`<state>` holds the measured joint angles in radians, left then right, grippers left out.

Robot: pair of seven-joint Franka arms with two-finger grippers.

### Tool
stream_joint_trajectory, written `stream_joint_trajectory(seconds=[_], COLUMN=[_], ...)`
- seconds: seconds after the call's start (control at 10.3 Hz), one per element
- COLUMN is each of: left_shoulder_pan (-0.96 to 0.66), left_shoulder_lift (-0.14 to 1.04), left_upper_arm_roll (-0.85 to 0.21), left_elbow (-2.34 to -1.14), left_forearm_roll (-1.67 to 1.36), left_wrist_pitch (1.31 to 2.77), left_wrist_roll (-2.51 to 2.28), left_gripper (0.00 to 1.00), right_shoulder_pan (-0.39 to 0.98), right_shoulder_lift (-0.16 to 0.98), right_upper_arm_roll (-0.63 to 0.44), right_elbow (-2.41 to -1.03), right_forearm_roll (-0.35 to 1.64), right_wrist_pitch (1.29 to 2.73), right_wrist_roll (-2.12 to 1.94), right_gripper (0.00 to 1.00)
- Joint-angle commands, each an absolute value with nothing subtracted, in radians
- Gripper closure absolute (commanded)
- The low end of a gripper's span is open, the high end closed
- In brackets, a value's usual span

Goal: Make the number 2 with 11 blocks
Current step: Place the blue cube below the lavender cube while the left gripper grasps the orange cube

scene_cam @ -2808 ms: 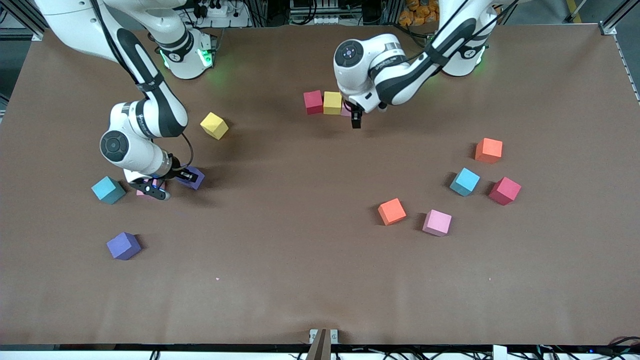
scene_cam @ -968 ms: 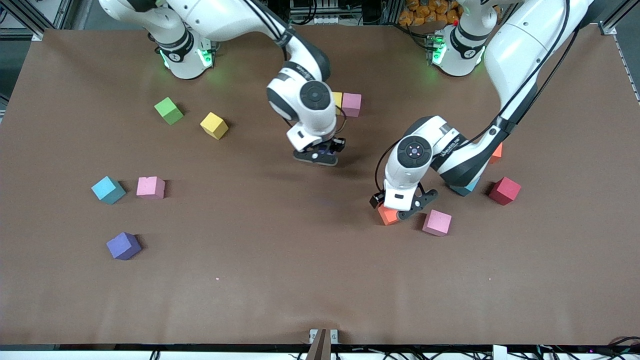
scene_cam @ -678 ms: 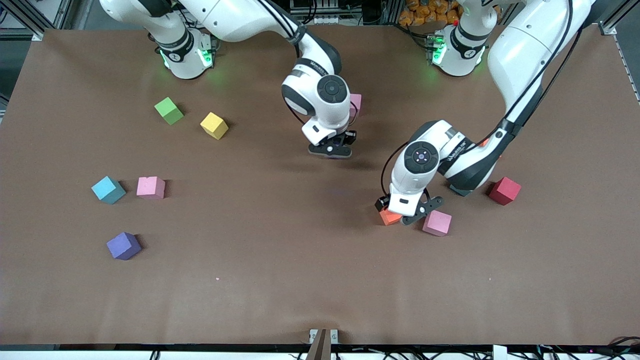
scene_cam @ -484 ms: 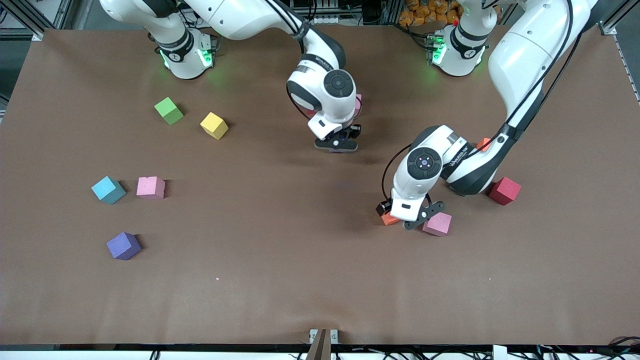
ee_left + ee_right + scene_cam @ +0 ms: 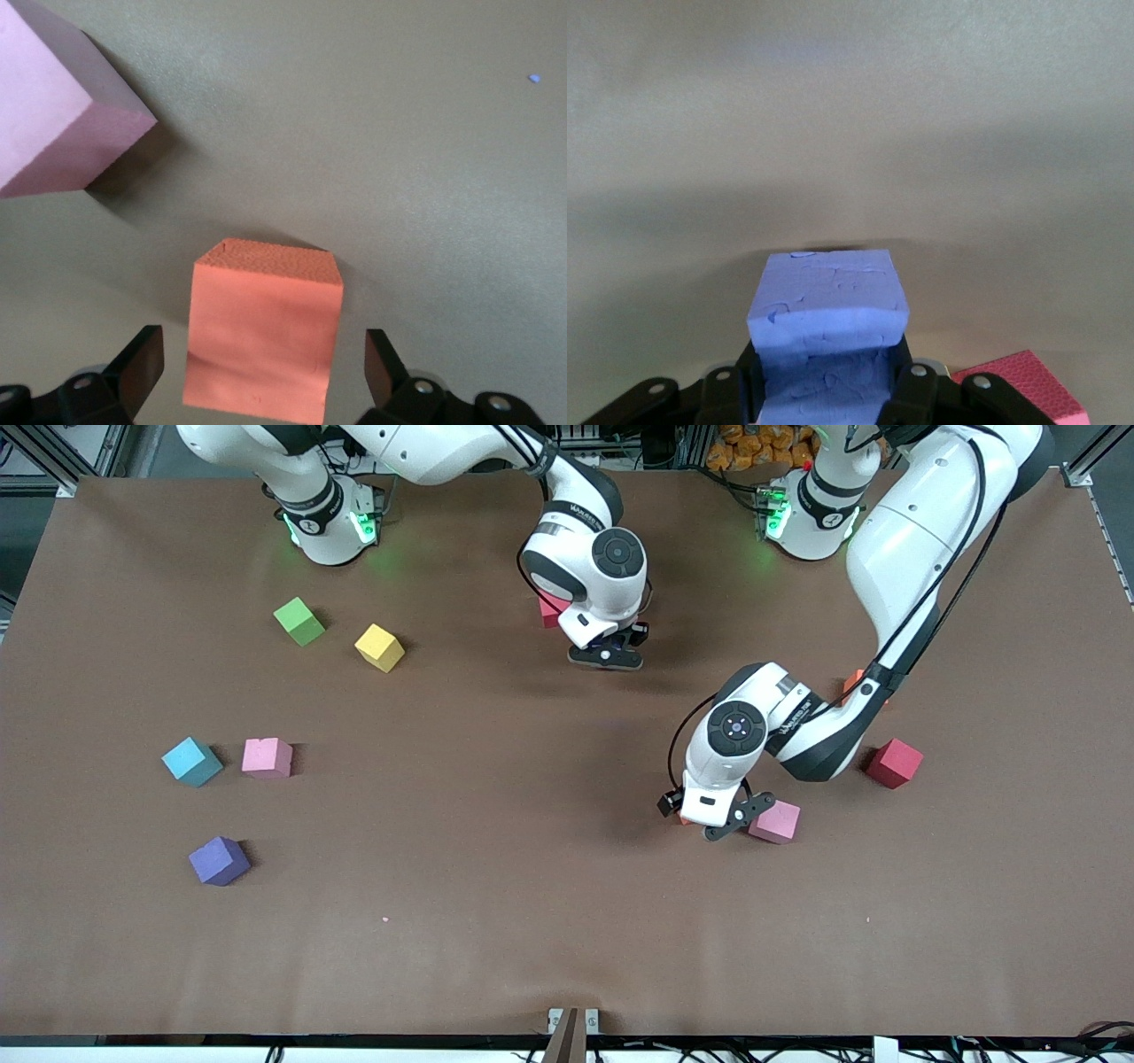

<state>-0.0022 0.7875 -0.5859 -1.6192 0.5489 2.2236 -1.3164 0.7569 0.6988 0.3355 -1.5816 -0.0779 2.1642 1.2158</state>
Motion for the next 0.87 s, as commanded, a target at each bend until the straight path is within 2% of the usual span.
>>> stream_joint_trajectory(seconds=[0.0, 0.48, 0.58, 0.77], left_shoulder_pan=[-0.009, -0.006, -0.008, -0.006], left_shoulder_lift=[0.804, 0.818, 0.818, 0.818], left_upper_arm_roll=[-0.58, -0.578, -0.565, -0.552], left_elbow=[-1.595, -1.595, -1.595, -1.595], left_forearm_roll=[0.572, 0.572, 0.571, 0.572], left_wrist_pitch=[2.232, 2.275, 2.276, 2.275], left_wrist_roll=[-1.305, -1.313, -1.315, -1.309], left_gripper=[0.0, 0.0, 0.16, 0.99], right_shoulder_pan=[0.771, 0.801, 0.805, 0.822], right_shoulder_lift=[0.735, 0.768, 0.773, 0.784], right_upper_arm_roll=[0.345, 0.344, 0.341, 0.338], right_elbow=[-1.554, -1.511, -1.502, -1.497], right_forearm_roll=[-0.104, -0.117, -0.117, -0.123], right_wrist_pitch=[2.154, 2.158, 2.158, 2.161], right_wrist_roll=[1.247, 1.249, 1.249, 1.249], right_gripper=[0.92, 0.92, 0.92, 0.92])
